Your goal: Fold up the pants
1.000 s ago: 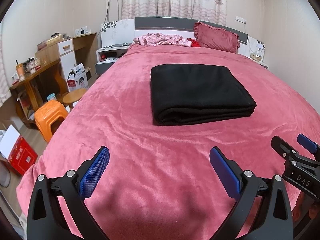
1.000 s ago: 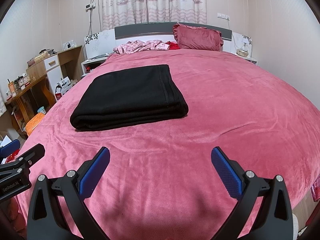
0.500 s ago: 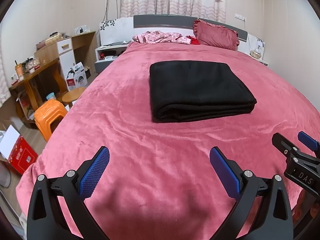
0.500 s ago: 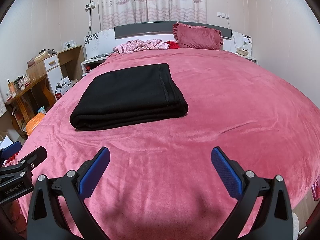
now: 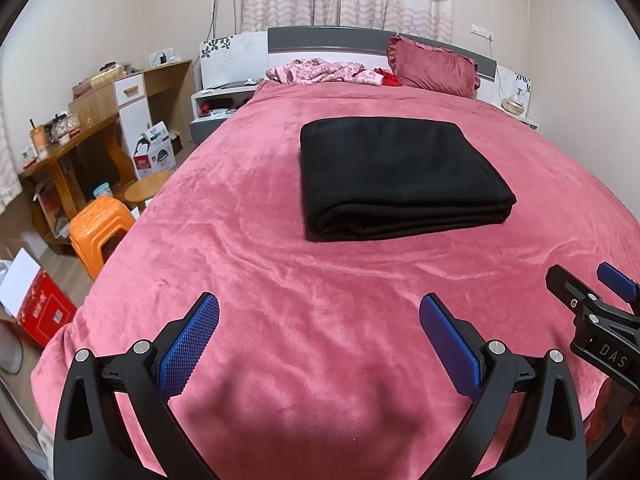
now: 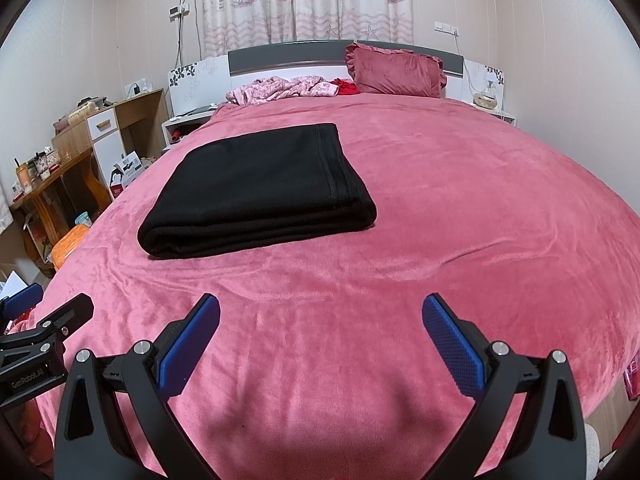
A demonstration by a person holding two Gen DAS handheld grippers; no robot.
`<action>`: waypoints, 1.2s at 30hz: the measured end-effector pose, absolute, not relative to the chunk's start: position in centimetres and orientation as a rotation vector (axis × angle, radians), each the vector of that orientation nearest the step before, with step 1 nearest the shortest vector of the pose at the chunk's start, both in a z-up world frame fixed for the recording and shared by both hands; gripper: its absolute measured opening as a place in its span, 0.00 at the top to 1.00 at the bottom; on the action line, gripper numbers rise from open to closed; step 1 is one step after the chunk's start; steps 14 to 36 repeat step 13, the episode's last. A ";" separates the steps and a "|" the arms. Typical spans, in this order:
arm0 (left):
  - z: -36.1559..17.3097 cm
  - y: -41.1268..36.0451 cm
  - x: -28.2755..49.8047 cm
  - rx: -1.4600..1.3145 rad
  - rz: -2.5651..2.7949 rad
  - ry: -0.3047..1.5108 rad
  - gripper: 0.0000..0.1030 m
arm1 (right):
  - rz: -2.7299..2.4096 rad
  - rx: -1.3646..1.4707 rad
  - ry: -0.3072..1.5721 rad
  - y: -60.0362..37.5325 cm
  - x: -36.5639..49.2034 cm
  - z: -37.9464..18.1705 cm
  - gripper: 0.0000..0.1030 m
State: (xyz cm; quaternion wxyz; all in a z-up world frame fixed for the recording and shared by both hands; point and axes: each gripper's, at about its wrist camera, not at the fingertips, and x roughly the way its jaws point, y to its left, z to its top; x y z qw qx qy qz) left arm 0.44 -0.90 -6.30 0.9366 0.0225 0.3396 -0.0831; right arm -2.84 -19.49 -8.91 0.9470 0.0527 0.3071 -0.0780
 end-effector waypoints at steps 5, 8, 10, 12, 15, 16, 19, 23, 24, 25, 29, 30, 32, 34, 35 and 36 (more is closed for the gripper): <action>-6.7 -0.8 0.7 0.045 -0.166 0.706 0.04 | -0.159 0.107 0.629 -19.5 -2.8 -9.0 0.02; -7.2 -0.7 1.1 0.036 -0.171 0.741 0.04 | -0.159 0.110 0.637 -19.8 -2.6 -9.2 0.02; -7.5 -0.7 1.4 0.033 -0.173 0.763 0.04 | -0.159 0.112 0.643 -19.9 -2.6 -9.4 0.02; -8.0 -0.8 1.6 0.036 -0.172 0.778 0.04 | -0.161 0.113 0.651 -20.0 -2.5 -9.6 0.02; -8.2 -0.8 1.7 0.039 -0.172 0.784 0.04 | -0.161 0.115 0.656 -20.1 -2.5 -9.7 0.02; -8.2 -0.8 1.7 0.039 -0.172 0.784 0.04 | -0.161 0.115 0.656 -20.1 -2.5 -9.7 0.02; -8.2 -0.8 1.7 0.039 -0.172 0.784 0.04 | -0.161 0.115 0.656 -20.1 -2.5 -9.7 0.02; -8.2 -0.8 1.7 0.039 -0.172 0.784 0.04 | -0.161 0.115 0.656 -20.1 -2.5 -9.7 0.02; -8.2 -0.8 1.7 0.039 -0.172 0.784 0.04 | -0.161 0.115 0.656 -20.1 -2.5 -9.7 0.02; -8.2 -0.8 1.7 0.039 -0.172 0.784 0.04 | -0.161 0.115 0.656 -20.1 -2.5 -9.7 0.02; -8.2 -0.8 1.7 0.039 -0.172 0.784 0.04 | -0.161 0.115 0.656 -20.1 -2.5 -9.7 0.02; -8.2 -0.8 1.7 0.039 -0.172 0.784 0.04 | -0.161 0.115 0.656 -20.1 -2.5 -9.7 0.02; -8.2 -0.8 1.7 0.039 -0.172 0.784 0.04 | -0.161 0.115 0.656 -20.1 -2.5 -9.7 0.02; -8.2 -0.8 1.7 0.039 -0.172 0.784 0.04 | -0.161 0.115 0.656 -20.1 -2.5 -9.7 0.02; -8.2 -0.8 1.7 0.039 -0.172 0.784 0.04 | -0.161 0.115 0.656 -20.1 -2.5 -9.7 0.02; -8.2 -0.8 1.7 0.039 -0.172 0.784 0.04 | -0.161 0.115 0.656 -20.1 -2.5 -9.7 0.02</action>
